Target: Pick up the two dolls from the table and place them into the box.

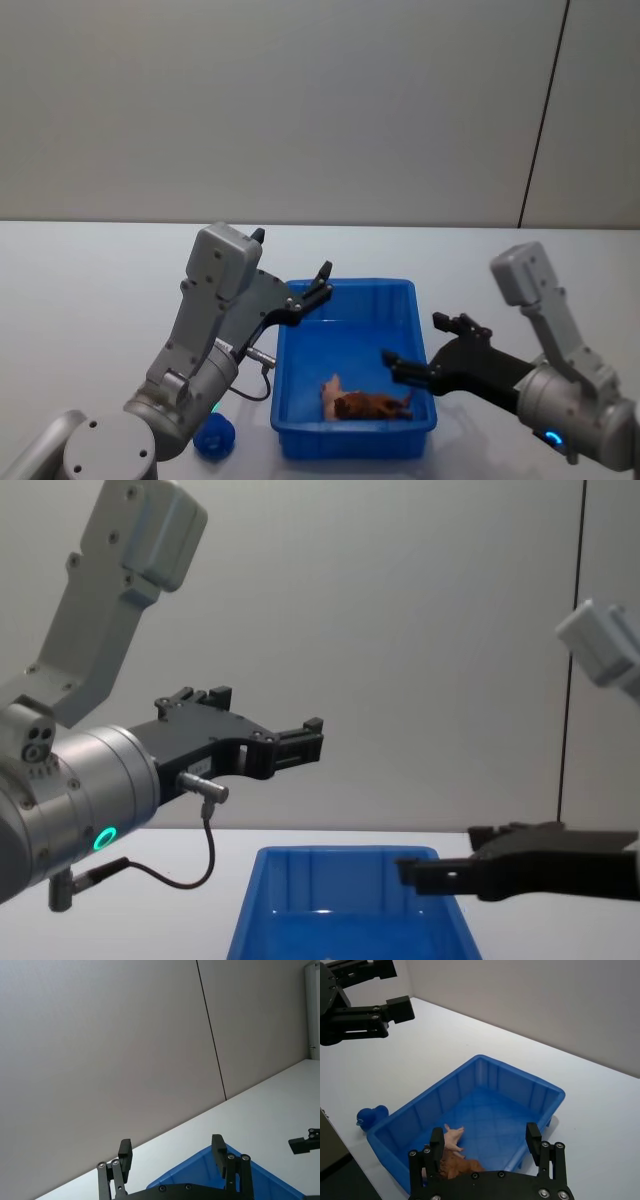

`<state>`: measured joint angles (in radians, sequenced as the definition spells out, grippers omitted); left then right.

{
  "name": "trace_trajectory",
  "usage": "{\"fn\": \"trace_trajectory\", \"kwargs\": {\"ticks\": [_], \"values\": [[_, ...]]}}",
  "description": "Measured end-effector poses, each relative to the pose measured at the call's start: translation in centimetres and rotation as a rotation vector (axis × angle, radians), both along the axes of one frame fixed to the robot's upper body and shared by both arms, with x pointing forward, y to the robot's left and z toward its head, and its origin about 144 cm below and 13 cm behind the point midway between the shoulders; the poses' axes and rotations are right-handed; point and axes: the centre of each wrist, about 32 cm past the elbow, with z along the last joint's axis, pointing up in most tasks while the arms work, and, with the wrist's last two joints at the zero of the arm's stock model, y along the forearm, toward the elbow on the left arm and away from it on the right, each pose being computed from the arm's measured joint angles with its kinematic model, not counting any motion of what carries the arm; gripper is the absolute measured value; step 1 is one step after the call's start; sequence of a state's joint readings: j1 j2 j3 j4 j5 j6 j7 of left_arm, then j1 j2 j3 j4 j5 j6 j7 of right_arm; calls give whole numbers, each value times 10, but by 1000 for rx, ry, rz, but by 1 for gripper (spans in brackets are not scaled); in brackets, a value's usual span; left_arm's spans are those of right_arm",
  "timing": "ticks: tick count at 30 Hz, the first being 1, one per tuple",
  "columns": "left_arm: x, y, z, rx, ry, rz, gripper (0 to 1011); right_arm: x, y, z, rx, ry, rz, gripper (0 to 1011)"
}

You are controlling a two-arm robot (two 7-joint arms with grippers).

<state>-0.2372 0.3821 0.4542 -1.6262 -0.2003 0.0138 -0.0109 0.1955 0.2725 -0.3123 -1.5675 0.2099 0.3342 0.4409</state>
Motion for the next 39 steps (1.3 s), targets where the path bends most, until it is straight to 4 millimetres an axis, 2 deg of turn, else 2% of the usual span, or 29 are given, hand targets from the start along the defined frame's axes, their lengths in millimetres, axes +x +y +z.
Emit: {"fn": "trace_trajectory", "kwargs": {"ticks": [19, 29, 39], "values": [[0, 0, 0, 0, 0, 0, 1001, -12, -50, -15, -20, -34, -86, 1001], [-2, 1, -1, 4, 6, 11, 1001, -15, -62, -20, -33, -37, -108, 1001], [-21, 12, -2, 35, 41, 86, 1001, -17, -68, -22, -39, -40, -119, 1001]]}}
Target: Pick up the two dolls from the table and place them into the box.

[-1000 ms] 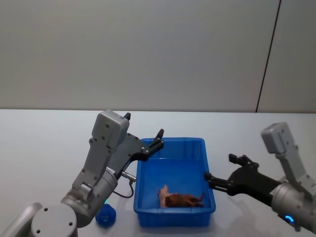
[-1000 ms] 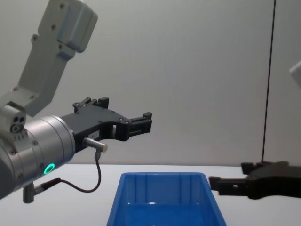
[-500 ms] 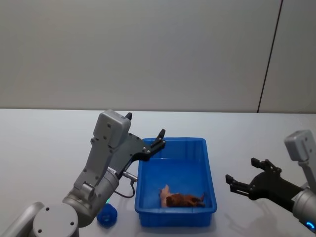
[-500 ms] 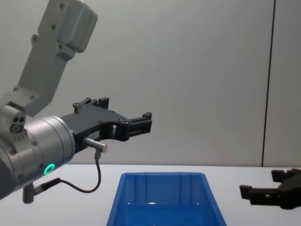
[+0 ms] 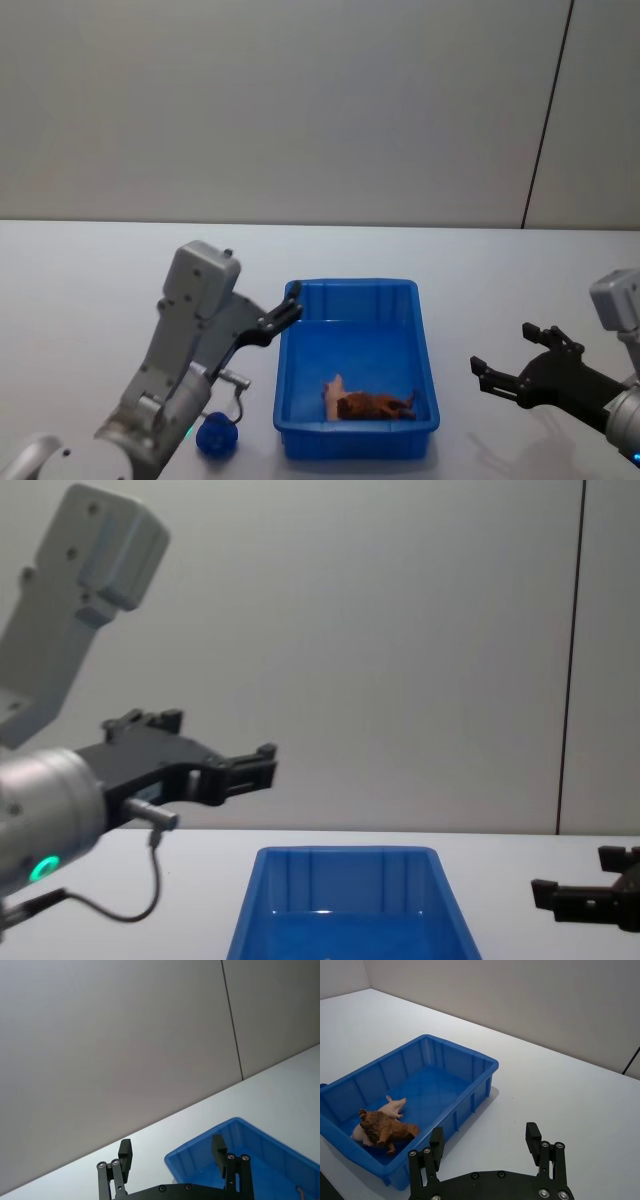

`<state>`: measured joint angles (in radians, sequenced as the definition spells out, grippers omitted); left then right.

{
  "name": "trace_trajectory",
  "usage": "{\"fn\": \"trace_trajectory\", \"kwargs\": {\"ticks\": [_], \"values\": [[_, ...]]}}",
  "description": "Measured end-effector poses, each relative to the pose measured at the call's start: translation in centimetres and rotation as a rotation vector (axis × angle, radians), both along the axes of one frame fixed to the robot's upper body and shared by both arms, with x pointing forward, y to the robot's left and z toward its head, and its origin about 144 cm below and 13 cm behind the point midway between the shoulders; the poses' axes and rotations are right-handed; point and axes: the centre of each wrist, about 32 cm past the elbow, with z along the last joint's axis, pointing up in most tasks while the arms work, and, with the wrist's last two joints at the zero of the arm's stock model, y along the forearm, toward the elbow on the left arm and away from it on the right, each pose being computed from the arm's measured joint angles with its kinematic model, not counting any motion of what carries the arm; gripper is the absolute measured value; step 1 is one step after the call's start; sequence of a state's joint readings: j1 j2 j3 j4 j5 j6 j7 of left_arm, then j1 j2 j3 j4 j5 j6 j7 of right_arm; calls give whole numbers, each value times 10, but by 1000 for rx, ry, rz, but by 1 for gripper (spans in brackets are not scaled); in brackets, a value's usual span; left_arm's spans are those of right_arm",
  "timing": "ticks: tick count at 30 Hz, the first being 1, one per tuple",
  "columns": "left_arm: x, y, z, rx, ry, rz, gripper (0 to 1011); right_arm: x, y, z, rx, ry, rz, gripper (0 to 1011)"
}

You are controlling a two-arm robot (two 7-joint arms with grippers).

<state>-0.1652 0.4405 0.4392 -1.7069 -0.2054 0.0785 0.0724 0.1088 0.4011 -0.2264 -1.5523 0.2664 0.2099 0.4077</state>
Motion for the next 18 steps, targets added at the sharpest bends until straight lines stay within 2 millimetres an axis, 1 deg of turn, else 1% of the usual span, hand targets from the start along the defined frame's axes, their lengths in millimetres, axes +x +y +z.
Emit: {"fn": "trace_trajectory", "kwargs": {"ticks": [7, 13, 18], "values": [[-22, 13, -4, 21, 50, 60, 1001, -1, -2, -1, -2, -1, -4, 1001], [-43, 28, -13, 33, 115, 100, 1001, -1, -3, -1, -3, -1, -6, 1001], [-53, 38, -21, 41, 160, 111, 1001, -1, -3, -1, -4, -1, -7, 1001]]}}
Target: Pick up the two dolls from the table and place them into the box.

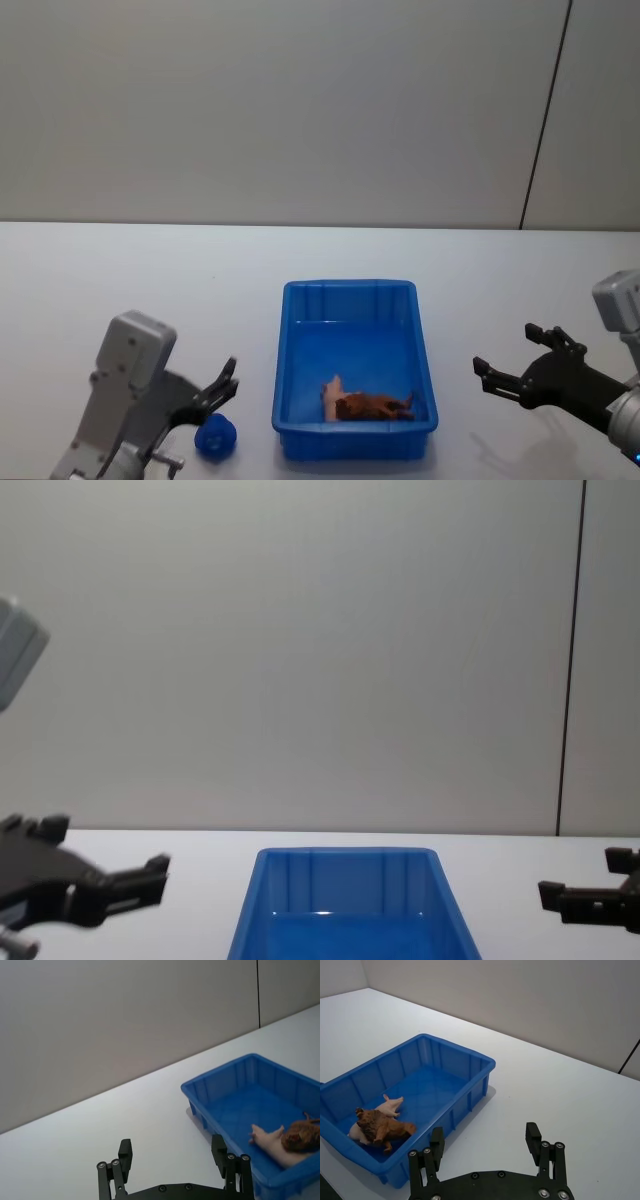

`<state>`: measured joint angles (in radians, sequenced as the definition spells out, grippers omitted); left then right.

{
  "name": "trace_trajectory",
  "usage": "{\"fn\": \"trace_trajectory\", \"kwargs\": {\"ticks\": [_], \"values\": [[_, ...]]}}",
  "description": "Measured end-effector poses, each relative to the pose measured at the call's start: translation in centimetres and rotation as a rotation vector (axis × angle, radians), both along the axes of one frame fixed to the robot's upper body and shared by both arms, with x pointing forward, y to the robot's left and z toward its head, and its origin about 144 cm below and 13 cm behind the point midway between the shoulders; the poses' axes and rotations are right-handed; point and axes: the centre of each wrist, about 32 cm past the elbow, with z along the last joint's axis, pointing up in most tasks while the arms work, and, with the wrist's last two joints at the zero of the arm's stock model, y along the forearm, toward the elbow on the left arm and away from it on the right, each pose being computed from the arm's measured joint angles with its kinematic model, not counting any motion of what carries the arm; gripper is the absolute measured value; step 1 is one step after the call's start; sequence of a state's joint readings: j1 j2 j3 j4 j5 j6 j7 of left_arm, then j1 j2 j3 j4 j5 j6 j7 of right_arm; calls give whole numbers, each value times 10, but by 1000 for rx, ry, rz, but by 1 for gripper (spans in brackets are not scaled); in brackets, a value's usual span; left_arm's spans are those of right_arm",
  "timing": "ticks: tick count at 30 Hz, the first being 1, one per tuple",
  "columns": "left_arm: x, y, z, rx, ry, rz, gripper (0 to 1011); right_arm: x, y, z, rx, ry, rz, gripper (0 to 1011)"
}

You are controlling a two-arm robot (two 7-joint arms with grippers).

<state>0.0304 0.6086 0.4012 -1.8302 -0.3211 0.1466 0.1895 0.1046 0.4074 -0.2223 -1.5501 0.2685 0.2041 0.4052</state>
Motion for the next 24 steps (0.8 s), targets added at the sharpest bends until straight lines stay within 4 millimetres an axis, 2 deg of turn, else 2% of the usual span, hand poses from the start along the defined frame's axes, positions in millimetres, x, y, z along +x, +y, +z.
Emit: {"fn": "trace_trajectory", "kwargs": {"ticks": [10, 24], "values": [[-5, 19, -18, 7, 79, -14, 1001, 0, -1, 0, 0, 0, -1, 1001], [12, 36, -42, -8, 149, -82, 1001, 0, -1, 0, -2, 0, -1, 1001]]}}
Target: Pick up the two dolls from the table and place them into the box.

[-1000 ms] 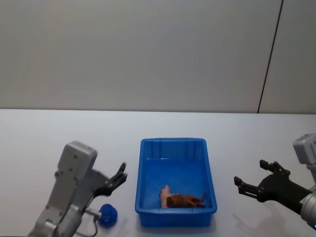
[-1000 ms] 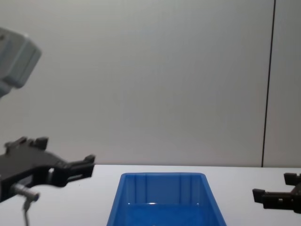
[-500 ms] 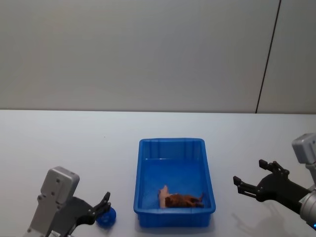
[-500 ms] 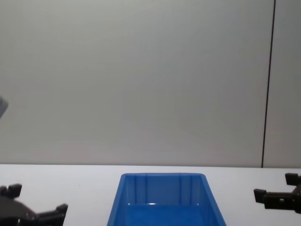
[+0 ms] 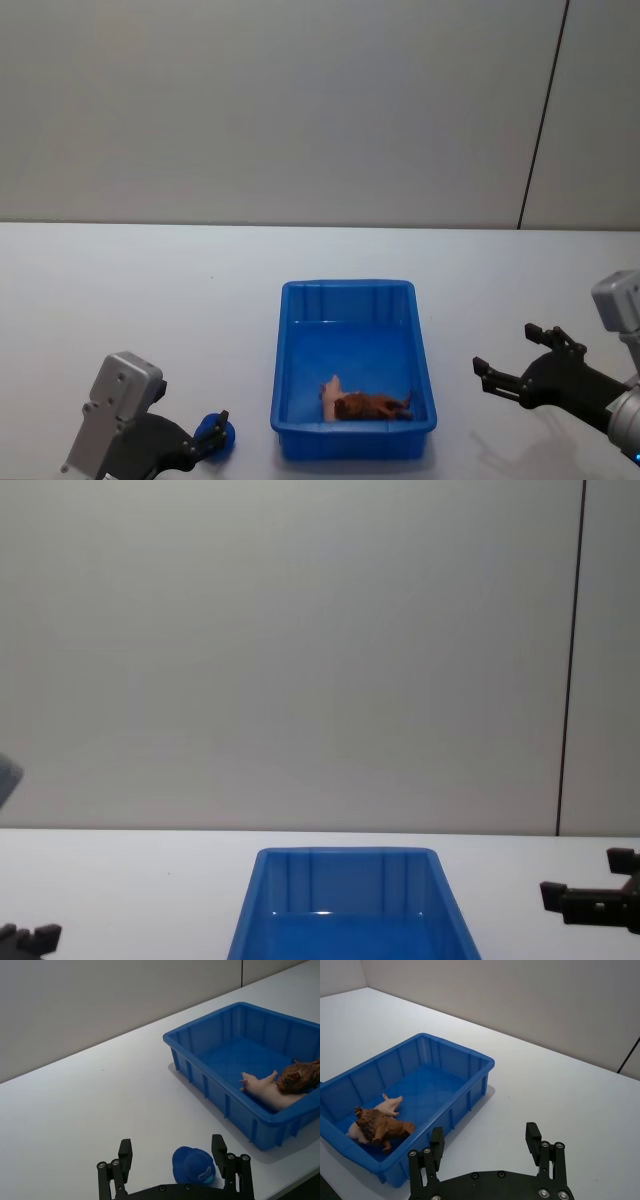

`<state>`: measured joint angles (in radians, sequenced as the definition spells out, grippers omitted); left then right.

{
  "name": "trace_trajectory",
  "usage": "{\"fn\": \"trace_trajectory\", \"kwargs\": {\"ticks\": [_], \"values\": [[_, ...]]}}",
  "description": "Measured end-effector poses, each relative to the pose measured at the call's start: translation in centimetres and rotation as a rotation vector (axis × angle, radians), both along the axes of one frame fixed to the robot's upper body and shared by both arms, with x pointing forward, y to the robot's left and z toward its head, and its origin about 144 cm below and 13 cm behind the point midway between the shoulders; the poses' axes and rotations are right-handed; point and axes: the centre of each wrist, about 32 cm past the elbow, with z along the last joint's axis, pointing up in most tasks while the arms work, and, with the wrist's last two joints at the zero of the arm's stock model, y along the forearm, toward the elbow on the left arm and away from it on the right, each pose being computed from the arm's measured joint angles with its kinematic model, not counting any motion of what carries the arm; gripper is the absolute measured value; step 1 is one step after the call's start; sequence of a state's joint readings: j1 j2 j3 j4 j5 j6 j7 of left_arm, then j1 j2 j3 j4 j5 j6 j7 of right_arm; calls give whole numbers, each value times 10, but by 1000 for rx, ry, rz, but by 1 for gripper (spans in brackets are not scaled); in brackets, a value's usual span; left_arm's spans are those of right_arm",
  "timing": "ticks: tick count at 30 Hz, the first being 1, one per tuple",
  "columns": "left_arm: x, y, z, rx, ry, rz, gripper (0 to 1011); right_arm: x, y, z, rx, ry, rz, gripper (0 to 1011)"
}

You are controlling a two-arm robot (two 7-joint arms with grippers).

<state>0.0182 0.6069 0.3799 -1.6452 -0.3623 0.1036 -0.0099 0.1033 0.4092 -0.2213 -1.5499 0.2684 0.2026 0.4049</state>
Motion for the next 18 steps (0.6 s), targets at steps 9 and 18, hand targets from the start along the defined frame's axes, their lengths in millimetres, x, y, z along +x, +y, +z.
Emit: {"fn": "trace_trajectory", "kwargs": {"ticks": [9, 18], "values": [[9, 3, -13, -20, 35, -30, 1001, 0, 0, 0, 0, 0, 0, 1001], [15, 2, -21, -33, 72, -56, 1001, 0, 0, 0, 0, 0, 0, 1001]]}}
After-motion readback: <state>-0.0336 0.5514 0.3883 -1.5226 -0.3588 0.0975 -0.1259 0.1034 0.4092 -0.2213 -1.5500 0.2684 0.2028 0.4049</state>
